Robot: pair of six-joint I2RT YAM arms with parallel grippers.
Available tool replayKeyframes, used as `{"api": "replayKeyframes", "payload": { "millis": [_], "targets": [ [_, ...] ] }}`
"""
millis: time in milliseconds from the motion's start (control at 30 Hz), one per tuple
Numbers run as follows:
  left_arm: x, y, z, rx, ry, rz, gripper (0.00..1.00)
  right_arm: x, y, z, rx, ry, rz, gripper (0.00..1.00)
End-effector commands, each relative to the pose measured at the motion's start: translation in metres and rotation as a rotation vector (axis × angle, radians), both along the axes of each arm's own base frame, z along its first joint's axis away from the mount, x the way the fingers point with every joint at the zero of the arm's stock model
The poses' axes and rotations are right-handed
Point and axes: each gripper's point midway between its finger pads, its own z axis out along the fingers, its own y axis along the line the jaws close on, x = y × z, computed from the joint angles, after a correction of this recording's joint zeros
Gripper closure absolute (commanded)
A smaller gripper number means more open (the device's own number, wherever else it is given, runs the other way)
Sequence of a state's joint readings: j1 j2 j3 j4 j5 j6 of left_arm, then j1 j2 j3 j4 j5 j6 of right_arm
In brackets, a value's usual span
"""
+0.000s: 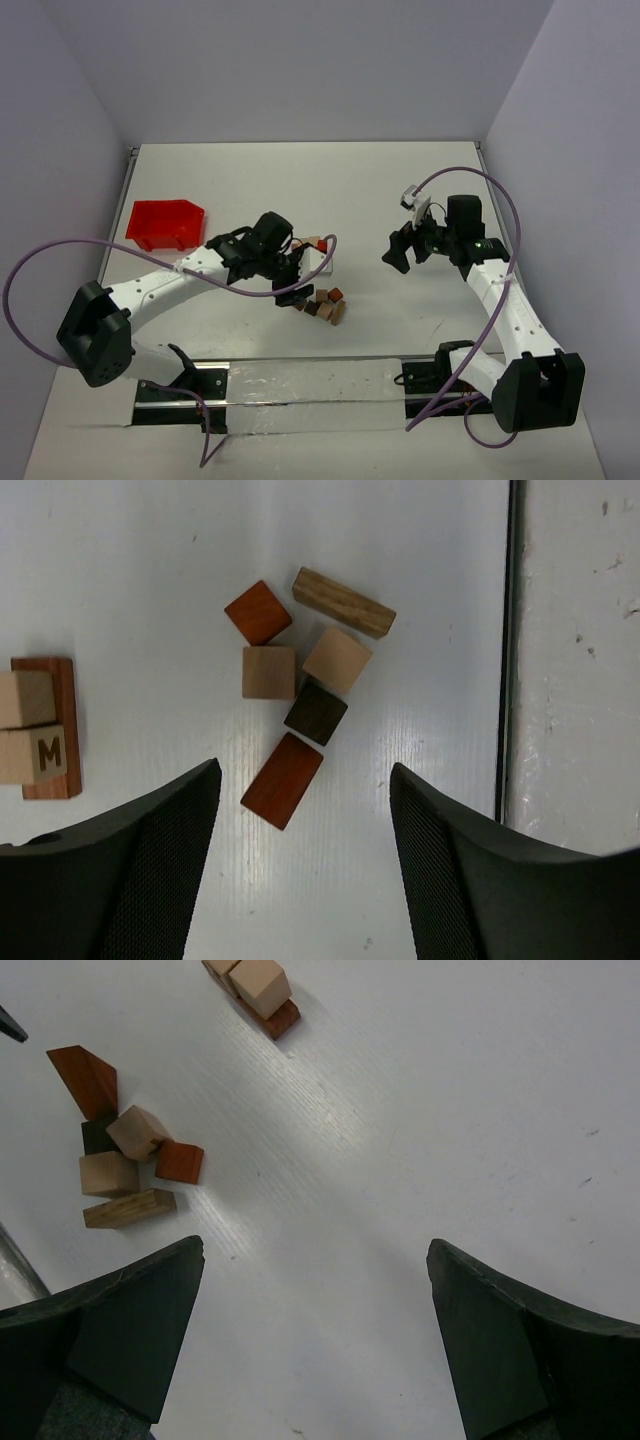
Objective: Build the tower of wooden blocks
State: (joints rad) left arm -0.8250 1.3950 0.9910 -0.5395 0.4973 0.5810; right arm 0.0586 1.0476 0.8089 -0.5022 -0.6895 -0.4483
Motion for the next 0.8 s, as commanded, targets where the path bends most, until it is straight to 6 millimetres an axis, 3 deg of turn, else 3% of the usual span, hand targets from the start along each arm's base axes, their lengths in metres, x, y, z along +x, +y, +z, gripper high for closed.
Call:
{"api": "replayKeyframes", "payload": {
  "millis": [0,133,333,567,767],
  "targets": [
    [-0.001,-0.017,0.0,-0.034,-0.037,-0.071,0.29,0.0,-0.002,-0.003,-0.01,0.0,0.008,0.0],
    [-0.007,-0.031,0.006,-0.057,-0.028,-0.128,0.32,0.001,-0.002,-0.007,-0.014,0.02,0.004,0.0],
    [0.003,-0.044,-0.006,-0.013,-0.111,-0.088,0.33,0.0,-0.002,-0.007,-0.015,0.015,0.008,0.0],
    [-0.009,-0.061,-0.005,-0.029,-0.112,-0.152,0.32,0.002,-0.002,-0.006,-0.014,0.012,0.002,0.0],
    [-0.004,-0.097,-0.002,-0.059,-0.007,0.037,0.32,0.005,-0.006,-0.005,-0.03,-0.003,-0.023,0.0]
  ]
}}
